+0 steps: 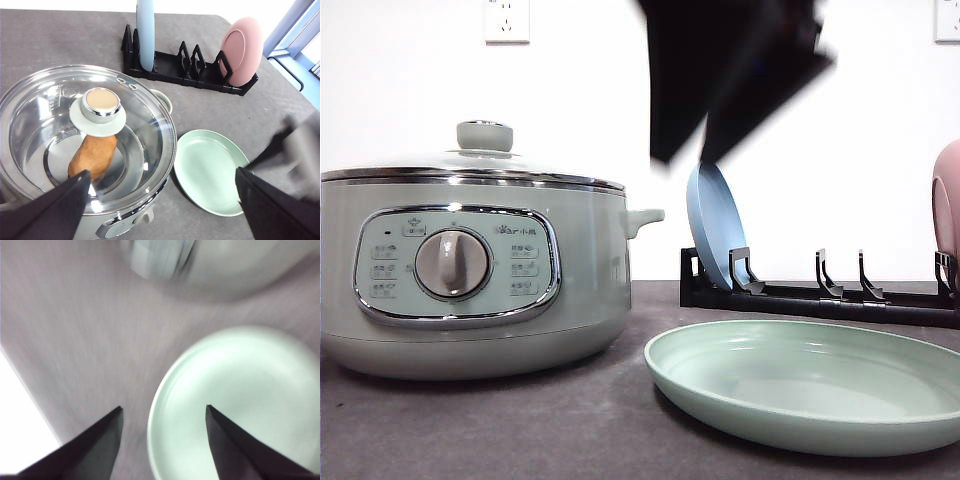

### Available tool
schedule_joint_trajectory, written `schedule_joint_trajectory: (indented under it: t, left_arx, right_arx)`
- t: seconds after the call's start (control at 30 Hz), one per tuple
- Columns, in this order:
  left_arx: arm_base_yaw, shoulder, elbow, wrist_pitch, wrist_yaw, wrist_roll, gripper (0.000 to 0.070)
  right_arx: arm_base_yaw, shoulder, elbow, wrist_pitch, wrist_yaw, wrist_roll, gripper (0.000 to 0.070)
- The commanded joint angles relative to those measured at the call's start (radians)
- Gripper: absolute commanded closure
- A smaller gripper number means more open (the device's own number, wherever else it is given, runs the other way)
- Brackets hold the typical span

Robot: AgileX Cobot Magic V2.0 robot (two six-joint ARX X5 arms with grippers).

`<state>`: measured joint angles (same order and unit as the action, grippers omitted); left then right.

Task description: Transfer potato from steamer to green plate

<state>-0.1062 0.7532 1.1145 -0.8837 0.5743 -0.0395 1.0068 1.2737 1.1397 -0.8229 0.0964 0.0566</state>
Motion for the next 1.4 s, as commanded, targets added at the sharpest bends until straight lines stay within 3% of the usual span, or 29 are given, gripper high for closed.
schedule_joint_trajectory:
  t: [0.0, 0.2, 0.43, 0.6, 1.03, 1.37]
  left_arx:
    - [-0.002, 0.005, 0.024, 0.009, 0.002, -0.006, 0.0105]
    - [-0.002, 0.017, 0.024, 0.008, 0.001, -0.033, 0.0105]
    - [-0.002, 0.03, 0.024, 0.008, 0.002, -0.045, 0.0105]
    - [-0.002, 0.03, 0.024, 0.008, 0.002, -0.048, 0.0105]
    - [-0.005, 0.07, 0.049, -0.003, -0.034, -0.059, 0.0105]
    - [-0.112, 0.386, 0.403, -0.187, -0.191, -0.021, 0.0105]
  right_arx:
    - [-0.01, -0.024, 0.045, -0.01, -0.021, 0.007, 0.0371]
    - [-0.102, -0.122, 0.146, -0.041, -0.181, 0.002, 0.0371]
    - [-0.203, -0.179, 0.21, -0.086, -0.461, -0.02, 0.0371]
    - [-0.244, -0.191, 0.21, -0.122, -0.607, -0.049, 0.0371]
    - [-0.258, -0.19, 0.21, -0.131, -0.616, -0.065, 0.0371]
    - [-0.258, -0.19, 0.21, -0.136, -0.616, -0.07, 0.0371]
